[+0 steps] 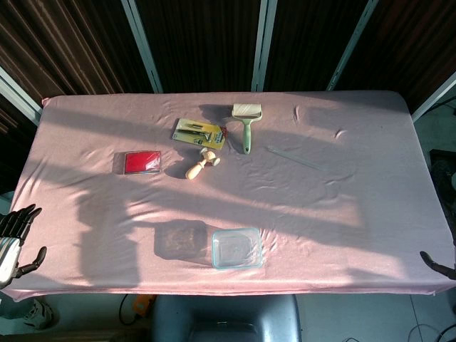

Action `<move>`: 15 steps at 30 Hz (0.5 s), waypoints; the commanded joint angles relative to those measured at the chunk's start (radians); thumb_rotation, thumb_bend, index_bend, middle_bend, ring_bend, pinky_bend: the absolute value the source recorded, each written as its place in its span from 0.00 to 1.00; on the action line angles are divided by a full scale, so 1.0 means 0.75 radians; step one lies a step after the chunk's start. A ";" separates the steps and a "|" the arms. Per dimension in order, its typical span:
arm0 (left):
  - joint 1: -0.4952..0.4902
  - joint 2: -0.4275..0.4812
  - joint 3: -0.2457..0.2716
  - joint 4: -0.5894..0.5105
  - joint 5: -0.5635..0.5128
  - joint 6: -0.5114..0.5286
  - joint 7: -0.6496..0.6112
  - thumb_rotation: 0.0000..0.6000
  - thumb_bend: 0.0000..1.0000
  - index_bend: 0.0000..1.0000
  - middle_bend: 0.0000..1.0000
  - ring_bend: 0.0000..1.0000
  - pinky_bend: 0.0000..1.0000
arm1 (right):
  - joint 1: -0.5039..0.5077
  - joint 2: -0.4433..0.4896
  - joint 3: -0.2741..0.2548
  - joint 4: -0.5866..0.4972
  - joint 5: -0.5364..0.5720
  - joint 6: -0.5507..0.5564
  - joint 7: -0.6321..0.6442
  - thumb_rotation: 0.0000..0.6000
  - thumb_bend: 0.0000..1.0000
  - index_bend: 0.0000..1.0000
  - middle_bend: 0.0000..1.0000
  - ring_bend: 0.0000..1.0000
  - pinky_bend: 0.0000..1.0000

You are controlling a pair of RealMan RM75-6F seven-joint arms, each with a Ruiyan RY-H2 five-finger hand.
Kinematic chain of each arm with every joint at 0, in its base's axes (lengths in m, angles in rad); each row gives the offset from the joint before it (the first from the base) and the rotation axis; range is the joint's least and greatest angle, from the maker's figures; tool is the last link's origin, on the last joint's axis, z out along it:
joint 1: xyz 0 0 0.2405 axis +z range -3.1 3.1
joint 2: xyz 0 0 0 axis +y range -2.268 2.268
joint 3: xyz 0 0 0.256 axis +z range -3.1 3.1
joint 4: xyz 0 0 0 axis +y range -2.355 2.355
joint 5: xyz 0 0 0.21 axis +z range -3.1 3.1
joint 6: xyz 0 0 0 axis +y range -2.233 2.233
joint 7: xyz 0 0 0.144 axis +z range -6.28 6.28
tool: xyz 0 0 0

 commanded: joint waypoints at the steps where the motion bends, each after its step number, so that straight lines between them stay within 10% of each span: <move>1: -0.005 0.000 0.005 0.003 0.015 -0.003 -0.016 1.00 0.39 0.00 0.00 0.00 0.00 | 0.000 0.000 0.003 -0.001 0.006 -0.005 -0.001 1.00 0.27 0.00 0.00 0.00 0.00; 15: -0.342 -0.228 0.098 -0.076 0.506 -0.194 -0.192 1.00 0.26 0.00 0.00 0.00 0.00 | 0.005 -0.017 -0.027 -0.012 -0.061 -0.017 -0.049 1.00 0.24 0.00 0.00 0.00 0.00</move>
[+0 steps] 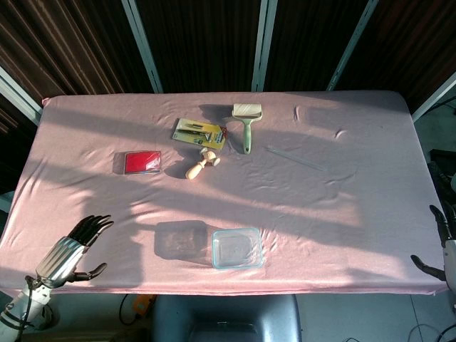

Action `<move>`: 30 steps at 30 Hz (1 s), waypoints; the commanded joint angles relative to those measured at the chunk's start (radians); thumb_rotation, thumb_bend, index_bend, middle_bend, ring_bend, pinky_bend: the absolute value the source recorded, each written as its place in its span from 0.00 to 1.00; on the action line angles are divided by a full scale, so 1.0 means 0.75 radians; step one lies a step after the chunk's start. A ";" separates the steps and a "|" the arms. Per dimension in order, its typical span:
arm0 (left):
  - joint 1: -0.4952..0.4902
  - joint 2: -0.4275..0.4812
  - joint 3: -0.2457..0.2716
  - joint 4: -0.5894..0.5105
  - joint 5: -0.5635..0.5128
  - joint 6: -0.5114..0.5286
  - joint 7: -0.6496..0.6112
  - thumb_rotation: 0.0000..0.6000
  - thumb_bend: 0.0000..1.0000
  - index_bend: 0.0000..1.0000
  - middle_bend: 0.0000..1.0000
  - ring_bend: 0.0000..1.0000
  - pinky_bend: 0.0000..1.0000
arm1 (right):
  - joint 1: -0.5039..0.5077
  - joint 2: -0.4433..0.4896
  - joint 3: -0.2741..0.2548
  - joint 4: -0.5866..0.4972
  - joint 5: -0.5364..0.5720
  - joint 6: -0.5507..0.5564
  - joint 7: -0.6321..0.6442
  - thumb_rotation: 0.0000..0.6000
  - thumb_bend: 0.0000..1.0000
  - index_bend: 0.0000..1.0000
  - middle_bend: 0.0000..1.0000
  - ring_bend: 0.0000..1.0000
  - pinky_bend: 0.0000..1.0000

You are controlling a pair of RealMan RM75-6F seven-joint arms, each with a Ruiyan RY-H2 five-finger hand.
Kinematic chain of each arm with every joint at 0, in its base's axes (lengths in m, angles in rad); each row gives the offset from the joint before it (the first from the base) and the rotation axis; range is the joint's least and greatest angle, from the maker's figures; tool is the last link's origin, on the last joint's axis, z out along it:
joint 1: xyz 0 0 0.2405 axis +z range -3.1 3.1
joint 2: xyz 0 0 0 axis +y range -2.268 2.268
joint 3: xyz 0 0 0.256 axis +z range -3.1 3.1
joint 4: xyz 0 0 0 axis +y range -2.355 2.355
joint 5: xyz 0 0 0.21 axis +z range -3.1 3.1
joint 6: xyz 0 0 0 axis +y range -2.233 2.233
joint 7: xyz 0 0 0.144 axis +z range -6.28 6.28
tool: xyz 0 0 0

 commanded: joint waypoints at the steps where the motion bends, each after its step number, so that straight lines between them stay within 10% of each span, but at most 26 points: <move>1: -0.113 -0.112 0.014 -0.078 0.074 -0.102 0.015 1.00 0.26 0.00 0.00 0.00 0.00 | -0.001 -0.001 -0.002 0.000 -0.005 0.001 -0.002 1.00 0.24 0.00 0.00 0.00 0.00; 30: -0.357 -0.785 -0.153 -0.006 -0.220 -0.497 0.527 1.00 0.26 0.00 0.00 0.00 0.00 | 0.016 0.032 -0.037 -0.003 -0.050 -0.067 0.052 1.00 0.24 0.00 0.00 0.00 0.00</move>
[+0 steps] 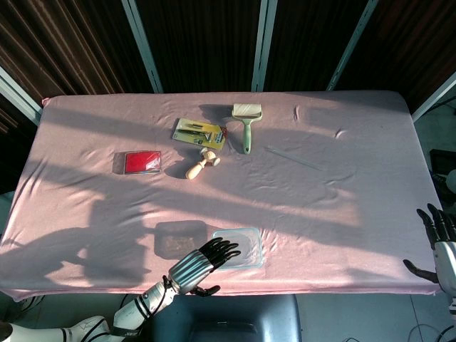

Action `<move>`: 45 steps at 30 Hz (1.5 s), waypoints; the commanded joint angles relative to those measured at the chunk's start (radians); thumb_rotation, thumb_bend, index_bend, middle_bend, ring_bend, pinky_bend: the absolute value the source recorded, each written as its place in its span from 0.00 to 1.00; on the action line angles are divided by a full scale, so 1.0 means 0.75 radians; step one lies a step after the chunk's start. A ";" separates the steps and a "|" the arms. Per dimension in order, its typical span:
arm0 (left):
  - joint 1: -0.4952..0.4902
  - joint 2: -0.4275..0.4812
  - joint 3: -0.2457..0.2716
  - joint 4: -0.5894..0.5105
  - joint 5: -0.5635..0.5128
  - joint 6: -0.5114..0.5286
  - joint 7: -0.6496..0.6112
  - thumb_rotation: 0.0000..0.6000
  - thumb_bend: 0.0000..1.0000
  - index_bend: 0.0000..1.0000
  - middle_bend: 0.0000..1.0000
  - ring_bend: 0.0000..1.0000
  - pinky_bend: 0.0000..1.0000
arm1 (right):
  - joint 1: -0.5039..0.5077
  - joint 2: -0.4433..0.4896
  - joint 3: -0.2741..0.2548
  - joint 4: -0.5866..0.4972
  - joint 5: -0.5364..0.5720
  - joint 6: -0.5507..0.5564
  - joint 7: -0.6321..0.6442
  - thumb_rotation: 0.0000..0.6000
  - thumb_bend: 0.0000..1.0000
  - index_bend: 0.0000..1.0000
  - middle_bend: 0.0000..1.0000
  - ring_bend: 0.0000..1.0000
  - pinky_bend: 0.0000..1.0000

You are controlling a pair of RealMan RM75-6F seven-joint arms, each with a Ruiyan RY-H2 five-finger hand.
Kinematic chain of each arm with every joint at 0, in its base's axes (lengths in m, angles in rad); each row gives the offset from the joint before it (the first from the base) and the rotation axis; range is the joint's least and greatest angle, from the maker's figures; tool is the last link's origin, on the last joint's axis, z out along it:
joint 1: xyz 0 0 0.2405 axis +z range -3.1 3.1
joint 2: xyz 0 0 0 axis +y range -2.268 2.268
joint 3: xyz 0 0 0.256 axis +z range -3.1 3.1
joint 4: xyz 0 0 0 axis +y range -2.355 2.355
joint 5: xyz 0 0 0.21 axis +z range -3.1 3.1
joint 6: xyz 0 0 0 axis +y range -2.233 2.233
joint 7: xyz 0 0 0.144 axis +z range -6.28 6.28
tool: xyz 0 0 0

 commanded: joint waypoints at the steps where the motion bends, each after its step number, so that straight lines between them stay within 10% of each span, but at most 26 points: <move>1: -0.027 -0.046 -0.029 0.043 -0.058 -0.034 0.027 1.00 0.26 0.00 0.00 0.00 0.00 | 0.001 0.004 -0.002 0.000 -0.002 -0.004 0.007 1.00 0.24 0.00 0.00 0.00 0.00; 22: -0.111 -0.138 -0.083 0.165 -0.272 -0.091 0.101 1.00 0.26 0.00 0.00 0.00 0.00 | 0.004 0.010 -0.007 0.003 0.002 -0.022 0.008 1.00 0.24 0.00 0.00 0.00 0.00; 34: -0.141 -0.196 -0.070 0.237 -0.294 -0.080 0.040 1.00 0.28 0.00 0.47 0.40 0.22 | 0.069 -0.030 -0.016 0.022 -0.070 -0.080 -0.075 1.00 0.24 0.01 0.00 0.00 0.00; 45: -0.152 -0.277 -0.039 0.310 -0.225 0.015 -0.028 1.00 0.28 0.00 0.52 0.44 0.30 | 0.368 -0.216 -0.050 0.148 -0.347 -0.350 -0.094 1.00 0.27 0.35 0.00 0.00 0.00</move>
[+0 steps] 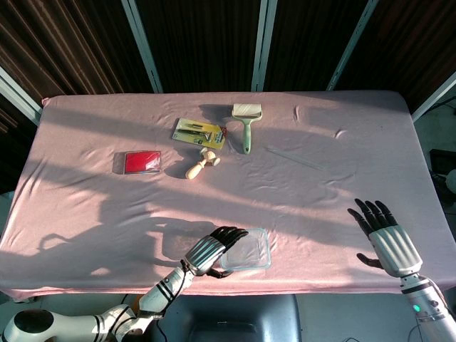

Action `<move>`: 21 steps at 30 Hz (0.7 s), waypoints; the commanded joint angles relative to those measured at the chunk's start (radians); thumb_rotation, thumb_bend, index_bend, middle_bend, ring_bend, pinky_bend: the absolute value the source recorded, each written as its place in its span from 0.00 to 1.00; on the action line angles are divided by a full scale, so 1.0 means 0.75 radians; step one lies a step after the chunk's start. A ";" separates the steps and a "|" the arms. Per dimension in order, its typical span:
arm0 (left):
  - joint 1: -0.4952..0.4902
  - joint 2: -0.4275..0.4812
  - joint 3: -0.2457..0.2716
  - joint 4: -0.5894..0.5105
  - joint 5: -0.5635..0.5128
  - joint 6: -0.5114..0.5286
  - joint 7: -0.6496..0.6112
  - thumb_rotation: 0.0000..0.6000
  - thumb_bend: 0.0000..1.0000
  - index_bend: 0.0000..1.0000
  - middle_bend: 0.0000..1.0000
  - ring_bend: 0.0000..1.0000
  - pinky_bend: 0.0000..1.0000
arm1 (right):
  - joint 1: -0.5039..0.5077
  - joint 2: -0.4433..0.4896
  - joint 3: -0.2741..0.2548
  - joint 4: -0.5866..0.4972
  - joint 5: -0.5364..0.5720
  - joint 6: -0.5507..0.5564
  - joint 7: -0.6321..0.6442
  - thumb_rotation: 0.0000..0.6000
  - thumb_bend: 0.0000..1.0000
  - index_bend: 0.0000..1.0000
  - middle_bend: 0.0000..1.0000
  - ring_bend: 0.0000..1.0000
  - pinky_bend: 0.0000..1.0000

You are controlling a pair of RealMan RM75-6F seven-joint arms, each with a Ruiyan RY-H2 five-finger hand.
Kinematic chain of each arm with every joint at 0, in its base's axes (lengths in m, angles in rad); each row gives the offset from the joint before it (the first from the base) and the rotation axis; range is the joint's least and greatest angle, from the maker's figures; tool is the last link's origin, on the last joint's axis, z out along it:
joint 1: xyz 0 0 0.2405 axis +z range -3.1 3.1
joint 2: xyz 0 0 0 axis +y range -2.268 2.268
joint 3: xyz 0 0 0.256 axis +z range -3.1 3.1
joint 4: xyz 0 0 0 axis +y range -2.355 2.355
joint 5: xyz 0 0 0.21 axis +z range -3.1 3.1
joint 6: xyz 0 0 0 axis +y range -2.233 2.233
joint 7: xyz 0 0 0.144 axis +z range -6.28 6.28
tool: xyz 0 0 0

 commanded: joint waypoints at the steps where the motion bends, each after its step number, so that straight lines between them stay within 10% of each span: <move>1: -0.005 -0.023 0.009 0.019 0.015 0.019 -0.013 1.00 0.28 0.00 0.52 0.44 0.30 | 0.122 -0.111 -0.026 0.089 -0.092 -0.119 0.069 1.00 0.29 0.39 0.00 0.00 0.00; 10: -0.024 -0.062 0.014 0.061 0.012 0.017 -0.041 1.00 0.28 0.00 0.53 0.44 0.31 | 0.262 -0.367 -0.135 0.347 -0.288 -0.060 0.533 1.00 0.35 0.52 0.00 0.00 0.00; 21: -0.033 -0.070 0.014 0.082 0.004 0.025 -0.038 1.00 0.28 0.00 0.53 0.44 0.31 | 0.301 -0.470 -0.197 0.451 -0.330 0.026 0.652 1.00 0.37 0.58 0.03 0.00 0.00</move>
